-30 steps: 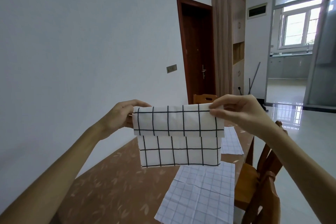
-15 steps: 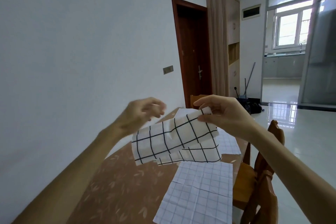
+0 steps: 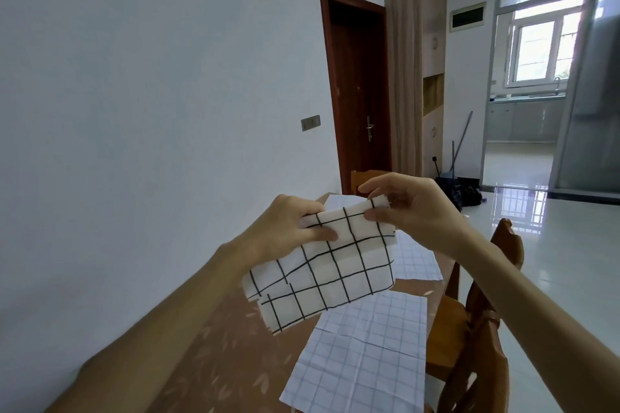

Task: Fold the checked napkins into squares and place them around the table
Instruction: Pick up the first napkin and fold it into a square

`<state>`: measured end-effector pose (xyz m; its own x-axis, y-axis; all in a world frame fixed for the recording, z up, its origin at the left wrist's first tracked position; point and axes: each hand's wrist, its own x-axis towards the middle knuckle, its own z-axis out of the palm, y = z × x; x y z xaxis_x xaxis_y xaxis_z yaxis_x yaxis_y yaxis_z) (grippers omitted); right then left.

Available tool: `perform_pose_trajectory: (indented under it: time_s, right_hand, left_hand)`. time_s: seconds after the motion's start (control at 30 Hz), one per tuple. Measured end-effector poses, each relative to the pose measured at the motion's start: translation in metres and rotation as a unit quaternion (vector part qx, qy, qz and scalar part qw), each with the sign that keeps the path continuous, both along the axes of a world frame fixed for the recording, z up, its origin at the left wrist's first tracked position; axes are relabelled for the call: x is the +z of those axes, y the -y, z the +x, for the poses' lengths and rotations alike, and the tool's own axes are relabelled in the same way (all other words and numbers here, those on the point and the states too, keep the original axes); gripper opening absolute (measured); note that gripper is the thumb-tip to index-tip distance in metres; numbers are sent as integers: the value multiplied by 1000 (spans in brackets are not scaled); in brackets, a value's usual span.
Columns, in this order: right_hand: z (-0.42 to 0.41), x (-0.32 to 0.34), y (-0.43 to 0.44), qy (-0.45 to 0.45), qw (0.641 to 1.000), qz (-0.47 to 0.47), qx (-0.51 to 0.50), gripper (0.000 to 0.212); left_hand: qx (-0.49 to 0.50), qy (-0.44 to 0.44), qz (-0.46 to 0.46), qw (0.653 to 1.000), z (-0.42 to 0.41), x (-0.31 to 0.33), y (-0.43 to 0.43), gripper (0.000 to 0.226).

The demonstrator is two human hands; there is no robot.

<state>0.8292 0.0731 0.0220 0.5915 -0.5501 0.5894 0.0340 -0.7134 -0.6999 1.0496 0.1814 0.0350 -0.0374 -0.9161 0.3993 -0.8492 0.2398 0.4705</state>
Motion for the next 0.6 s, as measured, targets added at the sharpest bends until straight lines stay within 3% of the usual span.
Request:
perform_pose_trajectory:
  time_s: [0.17,0.23,0.33,0.5,0.6]
  right_hand:
    - [-6,-4,9,-5,1000,1,-11,39]
    - [-8,-5,13,-5,1000,-6,-15,39]
    - [-10,-7,18,8,1000,-4,-21,36]
    - [0,-8,15,19,999,2,-31,38]
    - [15,-3,6,12,1000,14,2,38]
  left_hand:
    - [-2,-11,71,997,20,-2,-10,15]
    - [-17,-20,103,994,26,-2,-15,26]
    - [-25,-36,155,987,37,2,-25,13]
    - [-58,12,303,951,45,9,-30,38]
    - [-48,-8,263,964,24,6,-20,27]
